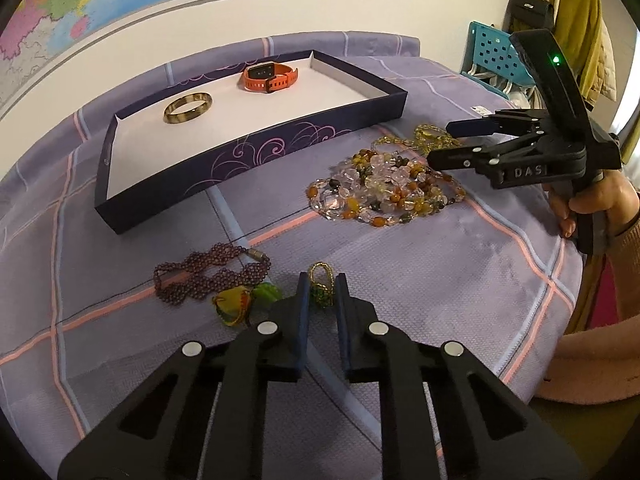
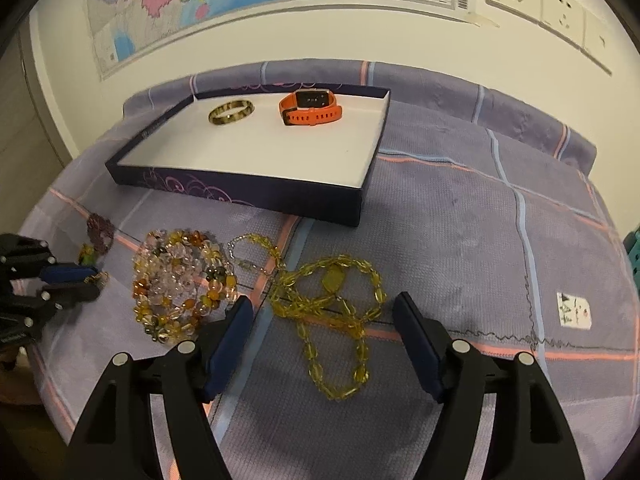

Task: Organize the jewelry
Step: 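Grasp the small gold ring with green stone with the left tool while the right tool holds the necklace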

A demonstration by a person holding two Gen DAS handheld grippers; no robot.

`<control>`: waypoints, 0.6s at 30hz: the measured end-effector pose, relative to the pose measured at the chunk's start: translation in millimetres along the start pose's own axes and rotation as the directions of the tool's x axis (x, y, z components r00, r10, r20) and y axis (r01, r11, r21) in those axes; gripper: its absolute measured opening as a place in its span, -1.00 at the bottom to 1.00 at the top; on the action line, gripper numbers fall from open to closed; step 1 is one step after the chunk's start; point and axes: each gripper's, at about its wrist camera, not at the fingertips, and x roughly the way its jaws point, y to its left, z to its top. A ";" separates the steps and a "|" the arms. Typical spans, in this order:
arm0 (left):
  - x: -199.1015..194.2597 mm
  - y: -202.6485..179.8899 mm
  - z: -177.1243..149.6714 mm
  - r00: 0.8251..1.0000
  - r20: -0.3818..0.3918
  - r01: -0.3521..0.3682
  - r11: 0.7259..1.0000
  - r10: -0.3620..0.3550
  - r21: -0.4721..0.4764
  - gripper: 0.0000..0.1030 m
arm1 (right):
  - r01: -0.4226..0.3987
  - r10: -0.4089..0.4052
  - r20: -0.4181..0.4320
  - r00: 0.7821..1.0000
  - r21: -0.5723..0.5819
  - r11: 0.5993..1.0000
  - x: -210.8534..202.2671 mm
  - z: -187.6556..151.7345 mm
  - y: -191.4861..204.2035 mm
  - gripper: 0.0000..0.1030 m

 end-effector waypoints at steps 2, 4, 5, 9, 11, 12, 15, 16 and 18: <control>0.2 -0.4 0.5 1.000 0.002 -0.002 1.000 0.002 -0.003 -0.77 | 0.011 -0.011 0.002 1.000 -0.016 1.000 1.1 1.9 2.4 0.17; 0.0 0.6 0.7 1.000 0.005 0.003 1.000 -0.003 -0.013 -0.78 | 0.010 -0.010 0.009 1.000 -0.013 1.000 0.8 3.3 0.9 -0.32; -0.1 2.1 1.1 1.000 0.007 0.008 1.000 -0.008 -0.023 -0.78 | 0.003 -0.003 0.012 1.000 -0.010 1.000 0.6 4.2 -0.5 -0.43; 0.9 7.0 2.6 1.000 0.009 0.025 0.998 -0.025 -0.059 -0.78 | -0.013 0.012 0.020 1.000 0.009 1.000 0.1 6.0 -4.2 -0.76; 0.3 9.1 3.1 0.999 0.016 0.032 0.997 -0.031 -0.069 -0.79 | -0.032 0.031 0.031 0.999 0.034 0.999 -1.8 6.0 -6.6 -0.78; -0.6 11.2 3.8 0.999 0.020 0.037 0.996 -0.036 -0.079 -0.79 | -0.058 0.055 0.042 0.998 0.053 0.997 -3.9 6.0 -8.8 -0.78; -3.8 16.7 6.0 0.998 0.034 0.050 0.994 -0.047 -0.101 -0.79 | -0.127 0.120 0.085 0.989 0.092 0.988 -15.1 8.0 -12.8 -0.80; -5.3 18.6 7.4 0.998 0.040 0.058 0.992 -0.054 -0.108 -0.79 | -0.137 0.128 0.097 0.987 0.095 0.986 -18.5 9.4 -12.9 -0.80; -8.4 20.9 9.7 0.997 0.053 0.069 0.991 -0.063 -0.115 -0.79 | -0.170 0.156 0.132 0.979 0.102 0.980 -29.4 14.1 -12.9 -0.81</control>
